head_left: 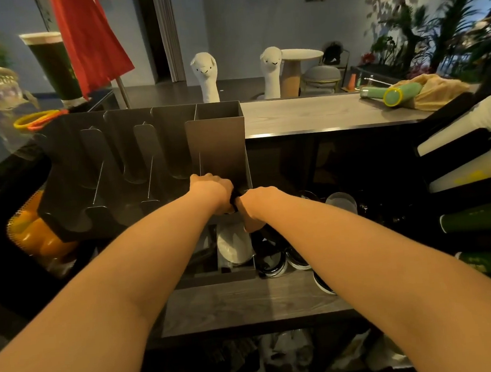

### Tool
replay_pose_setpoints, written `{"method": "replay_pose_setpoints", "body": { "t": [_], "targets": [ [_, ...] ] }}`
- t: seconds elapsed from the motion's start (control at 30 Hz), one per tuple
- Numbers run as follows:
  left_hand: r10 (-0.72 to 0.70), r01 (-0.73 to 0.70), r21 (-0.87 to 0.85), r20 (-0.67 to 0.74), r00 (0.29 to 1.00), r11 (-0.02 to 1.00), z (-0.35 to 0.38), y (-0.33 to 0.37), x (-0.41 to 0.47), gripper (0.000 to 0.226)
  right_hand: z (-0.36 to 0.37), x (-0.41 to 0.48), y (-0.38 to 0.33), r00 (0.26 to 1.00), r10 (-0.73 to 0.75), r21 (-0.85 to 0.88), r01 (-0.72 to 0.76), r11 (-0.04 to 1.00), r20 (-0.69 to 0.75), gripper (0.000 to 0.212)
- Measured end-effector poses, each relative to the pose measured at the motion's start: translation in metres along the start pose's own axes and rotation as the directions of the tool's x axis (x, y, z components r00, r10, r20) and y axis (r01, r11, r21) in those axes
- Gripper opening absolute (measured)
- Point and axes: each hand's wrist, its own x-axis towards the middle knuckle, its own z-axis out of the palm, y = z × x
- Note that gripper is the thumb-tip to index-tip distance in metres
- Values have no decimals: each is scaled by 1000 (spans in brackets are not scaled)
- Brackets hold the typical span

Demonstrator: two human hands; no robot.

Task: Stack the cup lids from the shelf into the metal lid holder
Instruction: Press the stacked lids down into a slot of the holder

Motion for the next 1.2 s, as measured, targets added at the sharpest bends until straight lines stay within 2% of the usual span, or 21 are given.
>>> {"method": "replay_pose_setpoints", "body": {
  "t": [0.13, 0.23, 0.37, 0.43, 0.5, 0.57, 0.73, 0.8, 0.83, 0.93, 1.0, 1.13, 1.2],
  "targets": [
    [-11, 14, 67, -43, 999, 998, 10, -1, 3, 48, 5, 1, -2, 999, -13, -2, 13, 1000, -30, 50],
    [-7, 15, 108, -75, 997, 994, 13, 0, 2, 40, 16, 3, 0, 997, -20, -4, 20, 1000, -70, 53],
    [35, -30, 82, -60, 998, 996, 11, -2, -4, 31, 19, -2, 0, 994, -37, 16, 39, 999, -106, 52],
    [89, -82, 52, -153, 984, 995, 16, -8, -9, 21, 20, -7, -2, 981, -49, 18, 54, 998, -188, 50],
    [156, -142, 69, -294, 943, 987, 26, -13, -19, 17, 21, -13, -3, 960, -50, 47, 65, 997, -274, 48],
    [201, -171, 110, -416, 887, 979, 35, -16, -30, 29, 22, -18, -1, 944, -26, 123, 70, 990, -330, 42],
    [294, -320, 89, -671, 680, 943, 58, -29, -60, 29, 32, -28, 4, 886, 64, 352, 115, 929, -459, 19],
    [284, -369, 45, -726, 626, 928, 66, -32, -73, 31, 37, -31, 4, 852, 136, 502, 163, 849, -505, 13],
    [260, -384, -7, -725, 637, 923, 69, -31, -81, 36, 40, -32, 2, 831, 181, 577, 192, 794, -525, 10],
    [108, -375, -312, -627, 772, 873, 80, -23, -102, 59, 46, -35, -9, 784, 323, 750, 257, 610, -531, 9],
    [4, -339, -504, -554, 832, 794, 89, -19, -112, 62, 50, -37, -23, 755, 401, 820, 307, 483, -519, 10],
    [-94, -302, -720, -453, 886, 625, 99, -18, -127, 53, 56, -34, -52, 739, 517, 901, 383, 205, -431, 9],
    [-120, -307, -731, -467, 876, 610, 101, -23, -131, 59, 56, -32, -64, 751, 563, 921, 388, 48, -345, 9]
  ]
}}
